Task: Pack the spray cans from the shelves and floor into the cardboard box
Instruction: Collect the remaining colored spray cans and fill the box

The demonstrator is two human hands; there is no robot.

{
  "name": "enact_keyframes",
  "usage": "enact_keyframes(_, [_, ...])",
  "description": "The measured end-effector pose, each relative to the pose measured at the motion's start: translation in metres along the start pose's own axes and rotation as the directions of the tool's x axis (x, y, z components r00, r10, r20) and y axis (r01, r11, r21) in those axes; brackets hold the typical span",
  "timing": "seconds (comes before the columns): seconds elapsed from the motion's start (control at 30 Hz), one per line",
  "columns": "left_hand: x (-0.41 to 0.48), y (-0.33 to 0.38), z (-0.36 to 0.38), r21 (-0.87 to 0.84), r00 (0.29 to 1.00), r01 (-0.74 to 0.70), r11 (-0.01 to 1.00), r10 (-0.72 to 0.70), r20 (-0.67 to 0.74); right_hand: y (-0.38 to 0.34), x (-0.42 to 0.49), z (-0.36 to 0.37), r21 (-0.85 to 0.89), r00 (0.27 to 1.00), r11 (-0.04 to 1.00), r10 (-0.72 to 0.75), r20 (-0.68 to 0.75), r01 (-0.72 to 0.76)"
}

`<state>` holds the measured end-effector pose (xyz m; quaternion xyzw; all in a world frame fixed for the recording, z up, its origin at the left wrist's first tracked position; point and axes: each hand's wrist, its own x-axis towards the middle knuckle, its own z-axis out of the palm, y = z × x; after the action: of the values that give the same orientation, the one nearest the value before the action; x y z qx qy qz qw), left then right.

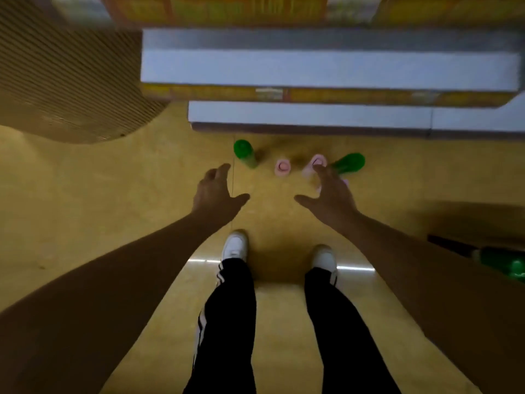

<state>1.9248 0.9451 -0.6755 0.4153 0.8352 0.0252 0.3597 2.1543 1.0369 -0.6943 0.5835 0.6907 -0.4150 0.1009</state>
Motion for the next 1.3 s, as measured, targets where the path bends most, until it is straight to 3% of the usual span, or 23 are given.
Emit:
enact_keyframes(0.13, [0.075,-0.043,0.061,-0.044,0.997,0.072,0.996,-0.071,0.013,0.030,0.065,0.073,0.151,0.995,0.985,0.090,-0.049,-0.082])
enact_keyframes(0.3, [0.161,-0.078,0.123,-0.276,0.992,0.053,0.960,-0.081,-0.092,0.067,0.142,0.149,0.292,0.972,0.941,0.210,-0.106,-0.172])
enact_keyframes(0.5, [0.231,-0.098,0.169,-0.505,0.969,-0.127,0.853,-0.003,-0.249,0.083,0.203,0.205,0.432,0.949,0.900,0.182,-0.257,-0.056])
enact_keyframes(0.63, [0.251,-0.085,0.178,-0.613,0.980,-0.084,0.786,-0.044,-0.192,0.081,0.225,0.215,0.453,0.901,0.889,0.146,-0.408,0.061])
enact_keyframes(0.73, [0.250,-0.076,0.173,-0.560,0.974,-0.093,0.823,-0.042,-0.223,0.075,0.224,0.210,0.399,0.888,0.913,0.112,-0.445,0.085])
enact_keyframes(0.93, [0.193,-0.054,0.142,-0.498,0.982,-0.058,0.865,-0.041,-0.186,0.065,0.162,0.168,0.455,0.873,0.889,0.176,-0.456,0.058])
enact_keyframes(1.1, [0.111,0.020,0.066,-0.334,0.970,-0.240,0.912,0.211,-0.121,0.034,0.071,0.078,0.439,0.884,0.898,0.232,-0.405,-0.035])
enact_keyframes(1.2, [0.056,0.094,0.003,-0.336,0.932,-0.358,0.871,0.354,-0.076,0.015,0.001,0.000,0.459,0.867,0.886,0.274,-0.417,-0.059])
enact_keyframes(1.3, [-0.003,0.179,-0.059,-0.312,0.848,-0.524,0.792,0.519,-0.106,0.004,-0.075,-0.090,0.468,0.823,0.880,0.325,-0.465,-0.083])
